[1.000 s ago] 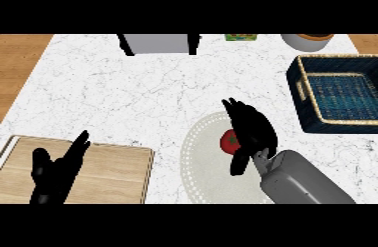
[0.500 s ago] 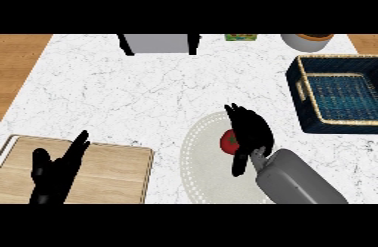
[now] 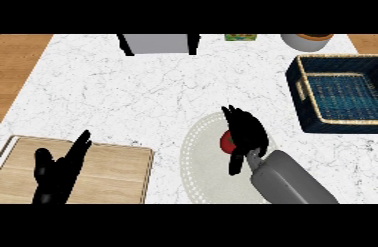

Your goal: Pick the tomato from the placemat and place it in the basket

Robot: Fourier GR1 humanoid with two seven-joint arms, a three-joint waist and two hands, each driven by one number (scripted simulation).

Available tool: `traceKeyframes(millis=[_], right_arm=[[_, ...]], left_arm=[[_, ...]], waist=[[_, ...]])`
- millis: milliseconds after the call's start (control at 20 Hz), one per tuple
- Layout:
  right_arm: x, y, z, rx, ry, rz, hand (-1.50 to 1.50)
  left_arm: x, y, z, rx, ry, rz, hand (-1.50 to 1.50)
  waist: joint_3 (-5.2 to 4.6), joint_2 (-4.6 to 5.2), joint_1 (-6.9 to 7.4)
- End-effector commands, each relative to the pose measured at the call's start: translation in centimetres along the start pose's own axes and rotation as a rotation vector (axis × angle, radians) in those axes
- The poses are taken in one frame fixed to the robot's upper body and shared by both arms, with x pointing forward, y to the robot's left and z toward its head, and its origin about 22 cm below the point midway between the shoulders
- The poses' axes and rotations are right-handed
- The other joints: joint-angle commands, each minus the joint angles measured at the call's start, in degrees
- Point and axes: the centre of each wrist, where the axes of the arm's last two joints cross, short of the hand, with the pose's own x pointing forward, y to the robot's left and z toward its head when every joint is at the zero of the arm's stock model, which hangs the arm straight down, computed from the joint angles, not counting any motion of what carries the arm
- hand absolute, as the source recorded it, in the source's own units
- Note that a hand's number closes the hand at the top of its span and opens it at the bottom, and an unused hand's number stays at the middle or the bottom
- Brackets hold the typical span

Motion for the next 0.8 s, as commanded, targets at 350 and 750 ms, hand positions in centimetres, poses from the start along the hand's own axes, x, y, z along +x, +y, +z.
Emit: traceKeyframes(millis=[350,750], right_arm=[[-0.5,-0.4,0.0,-0.050,-0.061,0.164,1.50],[0.1,2.4,1.5,-0.123,-0.081,0.174,1.50]], left_arm=[[-3.2,0.3,0.2,0.021,0.104,-0.001,0.00],[-2.4,1.8,0.1,0.018,0.110,0.009,0.00]], waist=[[-1.82,0.62,-0.12],[-1.82,0.47,-0.57]])
